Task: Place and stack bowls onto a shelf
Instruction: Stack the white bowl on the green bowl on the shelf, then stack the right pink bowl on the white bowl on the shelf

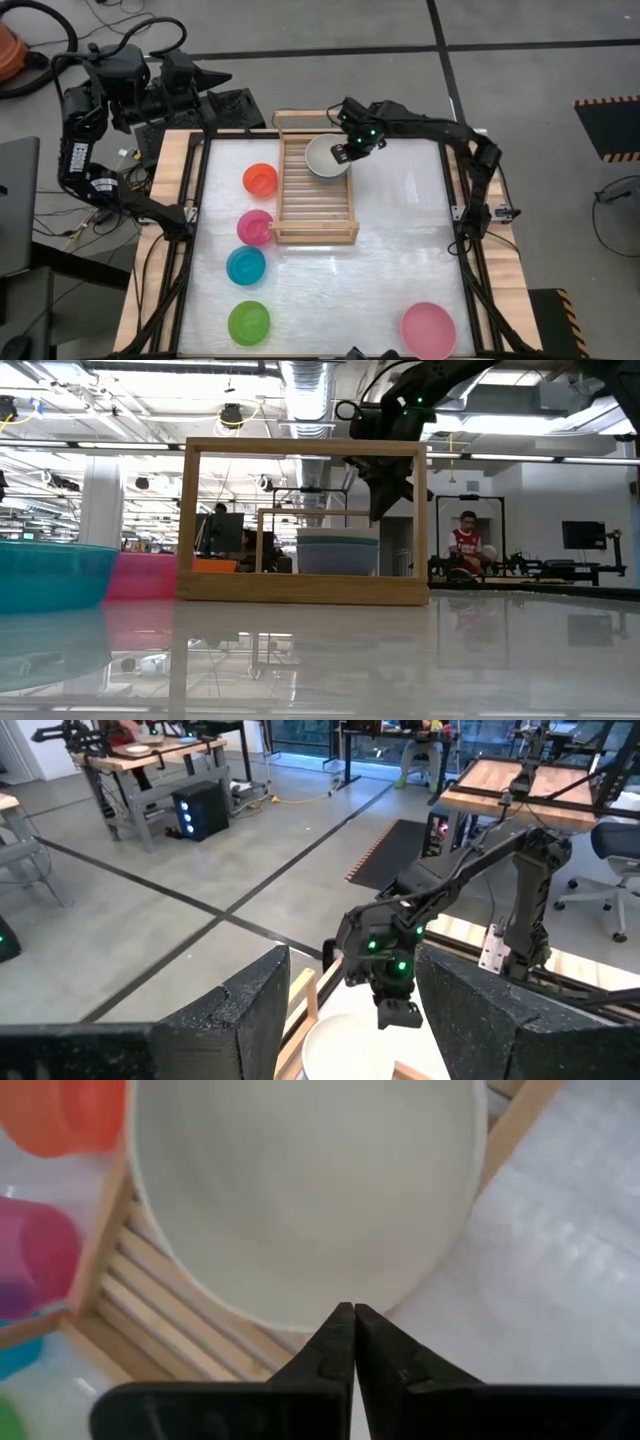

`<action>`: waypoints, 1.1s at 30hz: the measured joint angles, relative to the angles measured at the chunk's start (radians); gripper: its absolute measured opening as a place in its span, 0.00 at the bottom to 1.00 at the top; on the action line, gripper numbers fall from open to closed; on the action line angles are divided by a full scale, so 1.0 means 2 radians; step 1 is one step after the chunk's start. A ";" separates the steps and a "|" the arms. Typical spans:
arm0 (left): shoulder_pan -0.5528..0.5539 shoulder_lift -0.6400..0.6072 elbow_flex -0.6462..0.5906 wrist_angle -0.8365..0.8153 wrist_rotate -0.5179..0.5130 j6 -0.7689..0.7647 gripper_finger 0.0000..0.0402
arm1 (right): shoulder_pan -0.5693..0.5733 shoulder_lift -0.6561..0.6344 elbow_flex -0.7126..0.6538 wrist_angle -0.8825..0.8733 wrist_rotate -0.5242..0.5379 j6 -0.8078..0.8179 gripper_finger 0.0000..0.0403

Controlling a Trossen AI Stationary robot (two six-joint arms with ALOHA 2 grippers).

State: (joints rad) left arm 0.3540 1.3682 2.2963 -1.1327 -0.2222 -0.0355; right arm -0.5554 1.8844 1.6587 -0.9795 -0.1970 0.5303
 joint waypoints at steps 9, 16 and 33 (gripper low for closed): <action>0.000 0.000 0.000 -0.012 0.008 -0.002 0.51 | 0.059 -0.069 0.020 -0.183 -0.024 -0.058 0.11; 0.000 0.000 0.000 -0.023 0.008 -0.001 0.51 | 0.235 -0.161 -0.041 -0.274 0.018 0.033 0.29; 0.000 0.025 0.000 -0.015 0.028 0.009 0.51 | 0.563 -0.241 -0.305 -0.116 -0.061 0.329 0.63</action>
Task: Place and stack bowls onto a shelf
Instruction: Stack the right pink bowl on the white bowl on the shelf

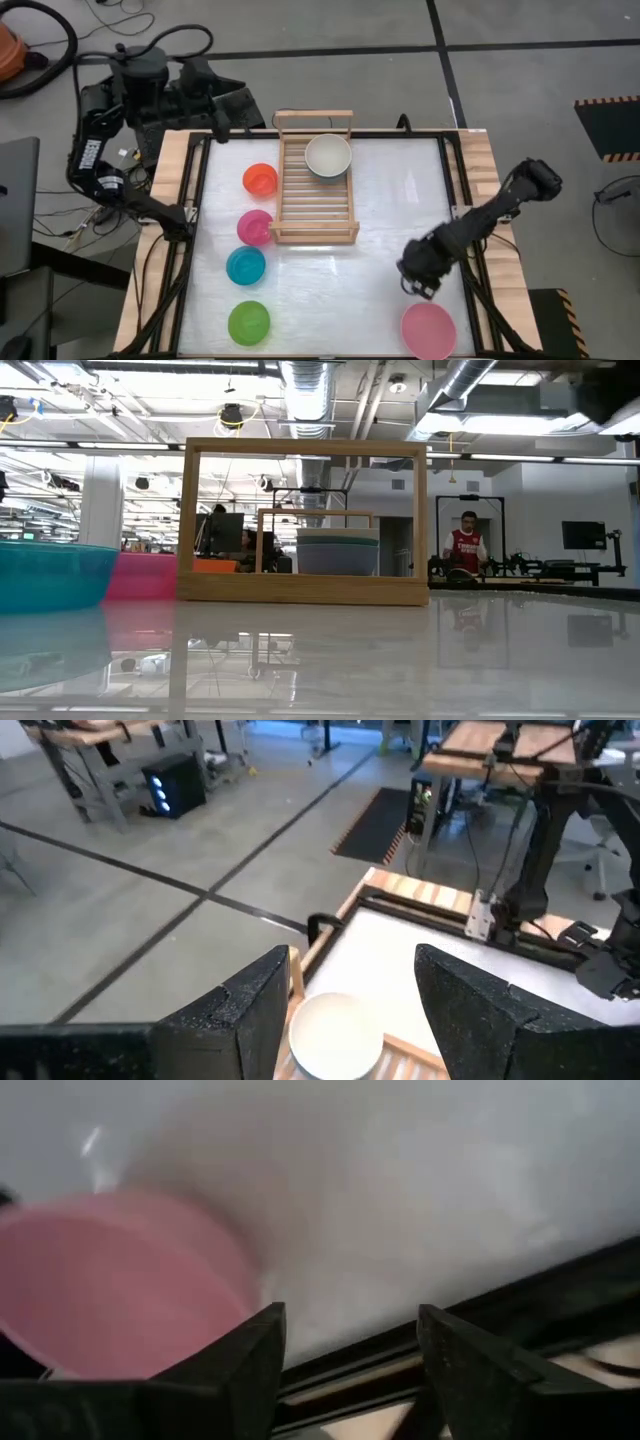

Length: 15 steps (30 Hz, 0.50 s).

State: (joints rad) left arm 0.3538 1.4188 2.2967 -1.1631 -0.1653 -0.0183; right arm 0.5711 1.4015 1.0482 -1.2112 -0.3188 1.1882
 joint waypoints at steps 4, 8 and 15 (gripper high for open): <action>0.000 0.008 0.000 -0.007 0.006 -0.010 0.51 | 0.047 -0.001 -0.026 0.071 -0.024 0.032 0.63; 0.000 0.012 0.000 -0.007 0.012 -0.022 0.51 | 0.086 -0.001 -0.028 0.126 -0.001 0.042 0.63; 0.000 0.015 0.000 -0.003 0.014 -0.035 0.51 | 0.147 0.044 -0.045 0.157 0.026 0.061 0.63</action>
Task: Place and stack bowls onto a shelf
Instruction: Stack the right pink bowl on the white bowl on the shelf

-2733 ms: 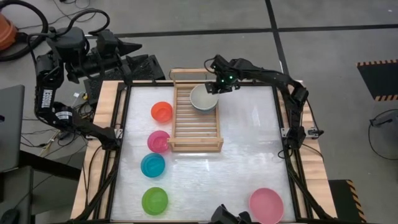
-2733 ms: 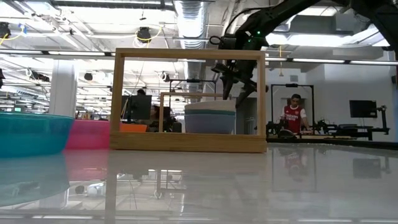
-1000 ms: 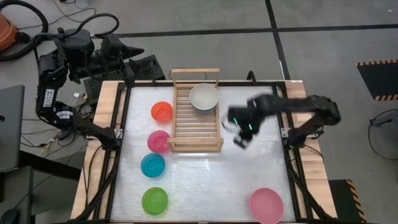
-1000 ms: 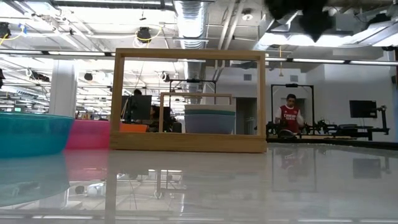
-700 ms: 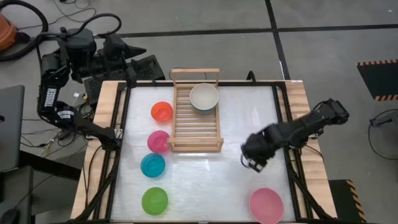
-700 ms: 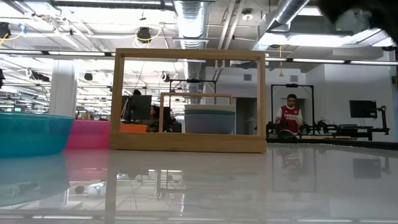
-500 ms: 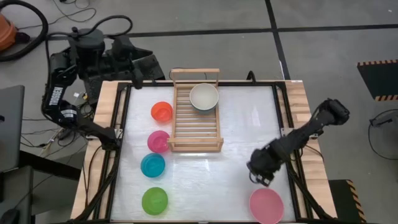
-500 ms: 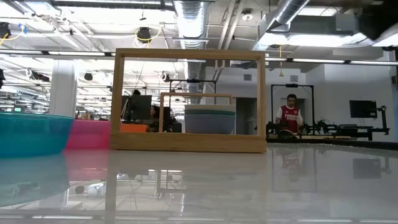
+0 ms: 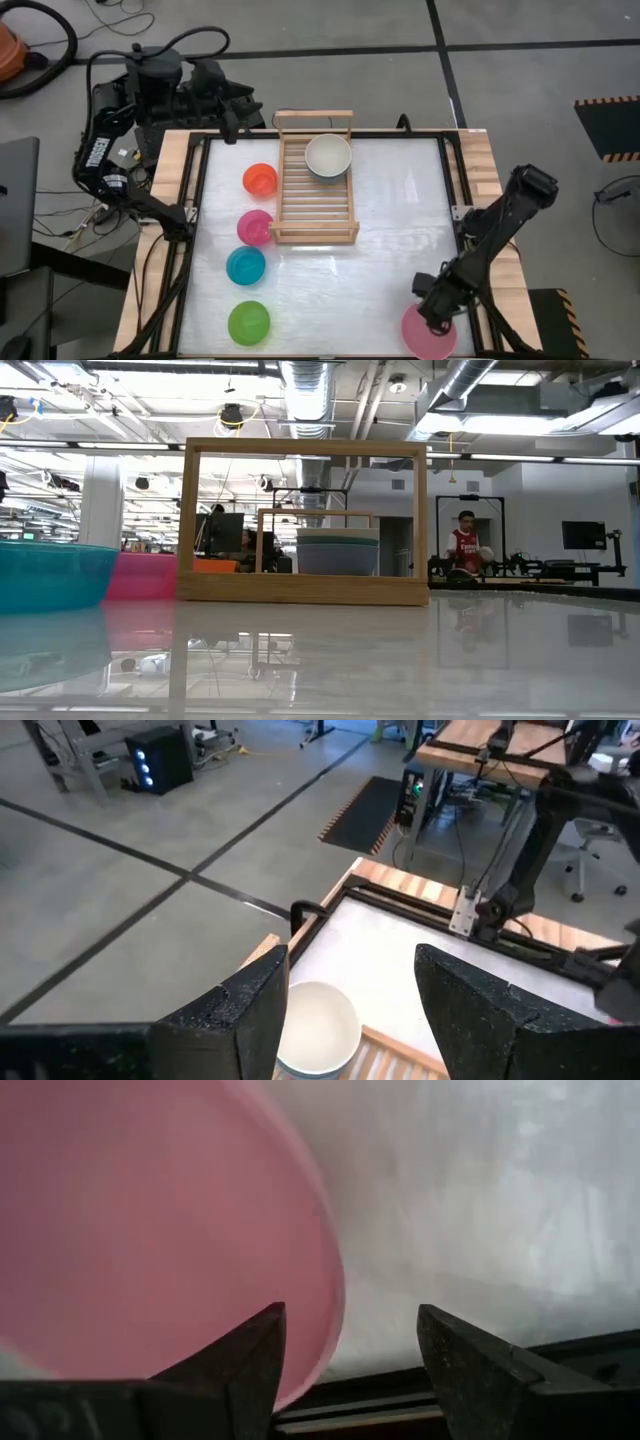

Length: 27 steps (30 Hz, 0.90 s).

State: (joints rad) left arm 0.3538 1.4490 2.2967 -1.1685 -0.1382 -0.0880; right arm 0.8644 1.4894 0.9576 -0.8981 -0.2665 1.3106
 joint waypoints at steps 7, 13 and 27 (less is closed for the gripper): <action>0.000 0.002 0.000 0.027 -0.005 -0.001 0.51 | 0.008 0.042 -0.030 0.102 -0.011 0.001 0.60; 0.000 0.002 0.000 0.035 -0.013 -0.002 0.51 | -0.002 0.072 -0.030 0.153 -0.016 0.020 0.33; 0.000 0.002 0.000 0.030 -0.025 0.026 0.51 | -0.160 -0.060 -0.031 0.031 0.018 -0.098 0.07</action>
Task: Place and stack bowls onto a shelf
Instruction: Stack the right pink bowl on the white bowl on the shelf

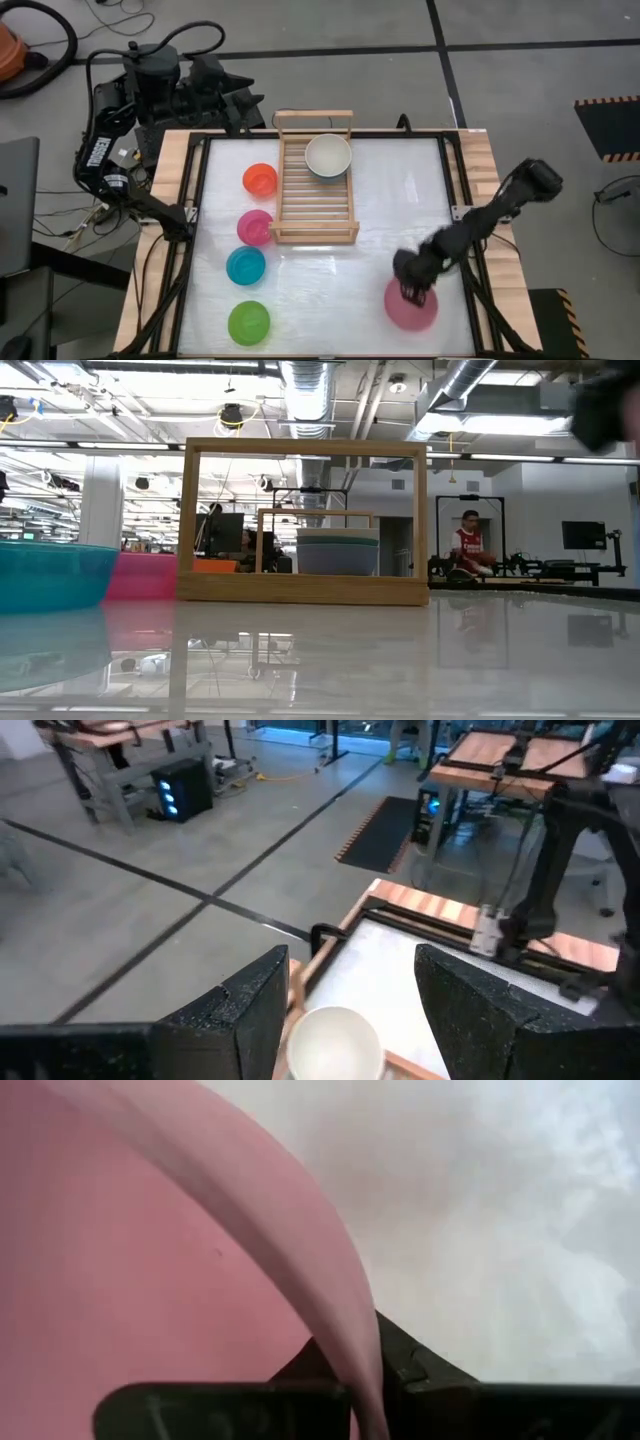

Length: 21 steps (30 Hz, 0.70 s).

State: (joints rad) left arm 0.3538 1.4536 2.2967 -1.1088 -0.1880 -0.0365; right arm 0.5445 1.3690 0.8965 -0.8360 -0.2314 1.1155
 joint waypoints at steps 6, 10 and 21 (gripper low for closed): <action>0.000 0.000 0.000 -0.002 -0.023 0.016 0.51 | -0.158 -0.122 0.043 -0.076 0.060 -0.040 0.07; 0.000 0.000 0.000 -0.009 -0.024 0.017 0.51 | -0.278 -0.179 0.101 -0.065 0.109 -0.073 0.07; 0.000 -0.001 0.000 -0.016 -0.031 0.016 0.51 | -0.571 -0.100 0.240 0.004 0.137 -0.181 0.07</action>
State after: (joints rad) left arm 0.3538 1.4525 2.2967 -1.1408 -0.2498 -0.0049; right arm -0.5975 1.1685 1.3768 -0.8280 0.0436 0.7543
